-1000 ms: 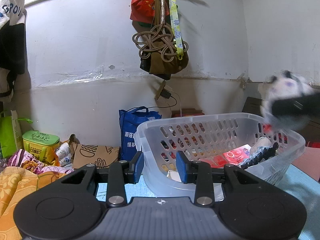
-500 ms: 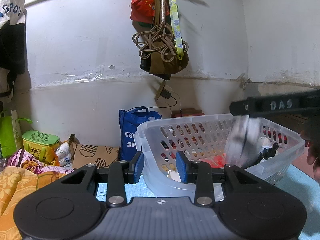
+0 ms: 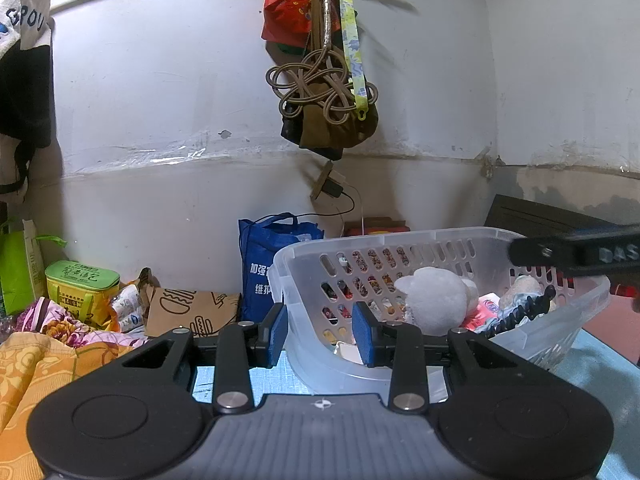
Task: Organize objects
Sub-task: 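Open the left gripper to release the basket rim and withdraw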
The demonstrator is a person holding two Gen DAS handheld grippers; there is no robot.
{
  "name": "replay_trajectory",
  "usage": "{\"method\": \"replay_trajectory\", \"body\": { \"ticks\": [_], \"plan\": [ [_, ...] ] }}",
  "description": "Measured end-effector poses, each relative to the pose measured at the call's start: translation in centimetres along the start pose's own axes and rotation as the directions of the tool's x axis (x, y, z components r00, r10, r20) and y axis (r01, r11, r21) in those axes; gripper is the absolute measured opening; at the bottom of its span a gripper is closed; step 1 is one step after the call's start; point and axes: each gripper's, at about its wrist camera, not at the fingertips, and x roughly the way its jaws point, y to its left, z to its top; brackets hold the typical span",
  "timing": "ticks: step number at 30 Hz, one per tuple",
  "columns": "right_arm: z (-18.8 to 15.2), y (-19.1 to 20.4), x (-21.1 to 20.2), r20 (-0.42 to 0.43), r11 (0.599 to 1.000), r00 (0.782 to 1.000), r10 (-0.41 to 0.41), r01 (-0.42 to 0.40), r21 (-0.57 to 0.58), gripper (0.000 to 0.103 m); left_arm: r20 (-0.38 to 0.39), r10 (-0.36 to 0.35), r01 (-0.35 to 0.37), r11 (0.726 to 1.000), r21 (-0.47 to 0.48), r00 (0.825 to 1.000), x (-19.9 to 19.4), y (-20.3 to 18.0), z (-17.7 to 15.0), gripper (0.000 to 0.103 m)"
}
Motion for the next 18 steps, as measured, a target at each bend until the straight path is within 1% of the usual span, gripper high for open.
{"method": "replay_trajectory", "body": {
  "ticks": [5, 7, 9, 10, 11, 12, 13, 14, 16, 18],
  "plan": [
    [-0.5, -1.4, -0.8, 0.004, 0.999, 1.000, 0.013, -0.013, 0.042, 0.103, 0.001, 0.001, -0.001, 1.000, -0.008, 1.000, -0.1, 0.1, -0.1, 0.039],
    [-0.5, -2.1, -1.2, 0.015, 0.998, 1.000, 0.013, -0.014, 0.062, 0.103, 0.008, 0.002, -0.002, 1.000, -0.031, 1.000, -0.3, 0.3, -0.1, 0.039],
    [-0.6, -2.6, -1.6, 0.024, 0.996, 1.000, 0.015, -0.017, 0.082, 0.103, 0.038, -0.019, 0.021, 0.998, -0.067, 0.999, -1.1, 0.7, -0.1, 0.040],
    [-0.7, -2.9, -1.9, 0.028, 0.996, 0.999, 0.017, -0.019, 0.089, 0.103, 0.071, -0.031, 0.037, 0.996, -0.081, 0.997, -1.8, 0.9, 0.1, 0.043],
    [-0.8, -3.2, -2.3, 0.032, 0.995, 0.999, 0.021, -0.024, 0.095, 0.103, 0.102, -0.035, 0.044, 0.995, -0.092, 0.994, -2.4, 1.1, 0.2, 0.057],
    [-0.9, -3.4, -2.6, 0.035, 0.995, 0.999, 0.024, -0.027, 0.100, 0.103, 0.132, -0.036, 0.049, 0.994, -0.101, 0.991, -3.2, 1.2, 0.4, 0.090],
    [-1.1, -3.6, -2.9, 0.034, 0.994, 0.999, 0.027, -0.031, 0.102, 0.103, 0.158, -0.028, 0.045, 0.993, -0.107, 0.987, -3.9, 1.2, 0.5, 0.103],
    [-1.3, -3.8, -3.2, 0.032, 0.994, 0.999, 0.031, -0.034, 0.100, 0.103, 0.187, -0.009, 0.029, 0.994, -0.104, 0.982, -4.6, 1.0, 0.5, 0.103],
    [-1.7, -3.8, -3.6, 0.010, 0.996, 0.999, 0.030, -0.031, 0.085, 0.103, 0.180, 0.040, -0.023, 0.996, -0.091, 0.983, -5.2, 0.4, 0.5, 0.103],
    [-2.2, -3.6, -3.8, -0.024, 0.999, 1.000, 0.014, -0.013, 0.053, 0.103, 0.164, 0.067, -0.054, 0.995, -0.081, 0.984, -5.5, -0.2, 0.1, 0.103]
  ]
}}
